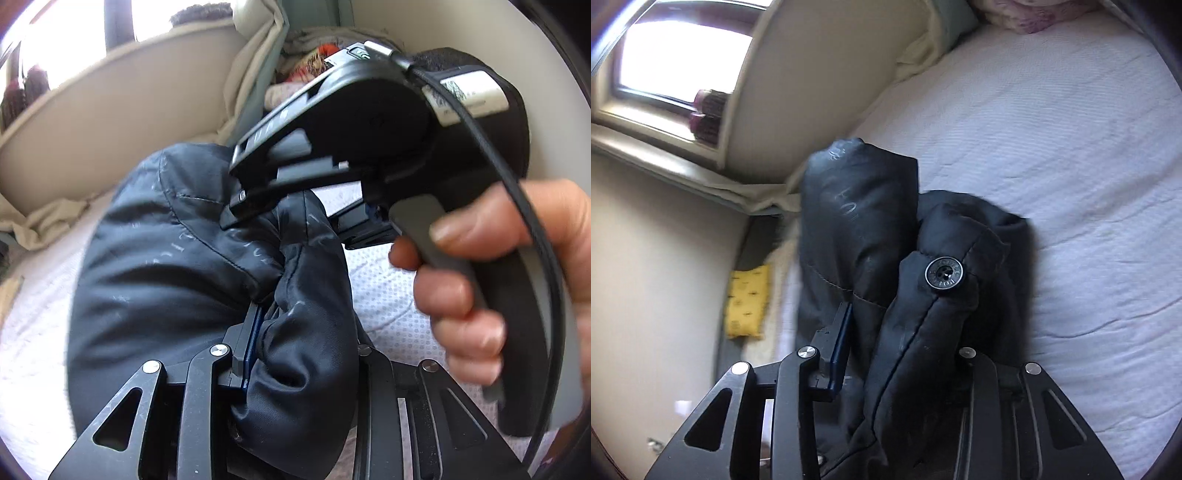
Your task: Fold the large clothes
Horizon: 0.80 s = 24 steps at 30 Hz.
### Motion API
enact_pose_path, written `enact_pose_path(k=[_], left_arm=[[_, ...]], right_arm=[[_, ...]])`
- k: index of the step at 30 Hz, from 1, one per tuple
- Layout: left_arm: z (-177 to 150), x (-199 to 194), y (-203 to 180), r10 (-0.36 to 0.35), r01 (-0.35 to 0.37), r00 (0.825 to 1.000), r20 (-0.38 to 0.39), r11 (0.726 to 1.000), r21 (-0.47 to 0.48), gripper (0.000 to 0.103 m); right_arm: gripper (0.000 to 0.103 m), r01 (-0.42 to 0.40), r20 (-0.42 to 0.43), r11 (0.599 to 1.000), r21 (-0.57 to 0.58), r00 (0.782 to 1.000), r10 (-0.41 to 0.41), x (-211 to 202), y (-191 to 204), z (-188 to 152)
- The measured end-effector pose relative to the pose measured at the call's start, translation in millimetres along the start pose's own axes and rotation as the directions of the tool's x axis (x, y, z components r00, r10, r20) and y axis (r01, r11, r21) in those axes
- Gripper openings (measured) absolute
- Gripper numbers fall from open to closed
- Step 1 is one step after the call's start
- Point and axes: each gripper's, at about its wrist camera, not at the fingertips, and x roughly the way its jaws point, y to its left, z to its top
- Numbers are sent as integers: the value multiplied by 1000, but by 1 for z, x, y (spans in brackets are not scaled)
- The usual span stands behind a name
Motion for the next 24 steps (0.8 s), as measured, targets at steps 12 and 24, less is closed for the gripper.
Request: enact_pose_path(k=[12, 24], left_arm=[[-10, 5, 0, 14, -17, 999, 43, 998, 67, 41], [-14, -3, 3, -31, 31, 1000, -1, 997, 66, 56]], right_arm=[[44, 260, 169, 958, -120, 956, -239, -39, 40, 3], [6, 39, -66, 992, -119, 997, -47, 8, 35, -5]])
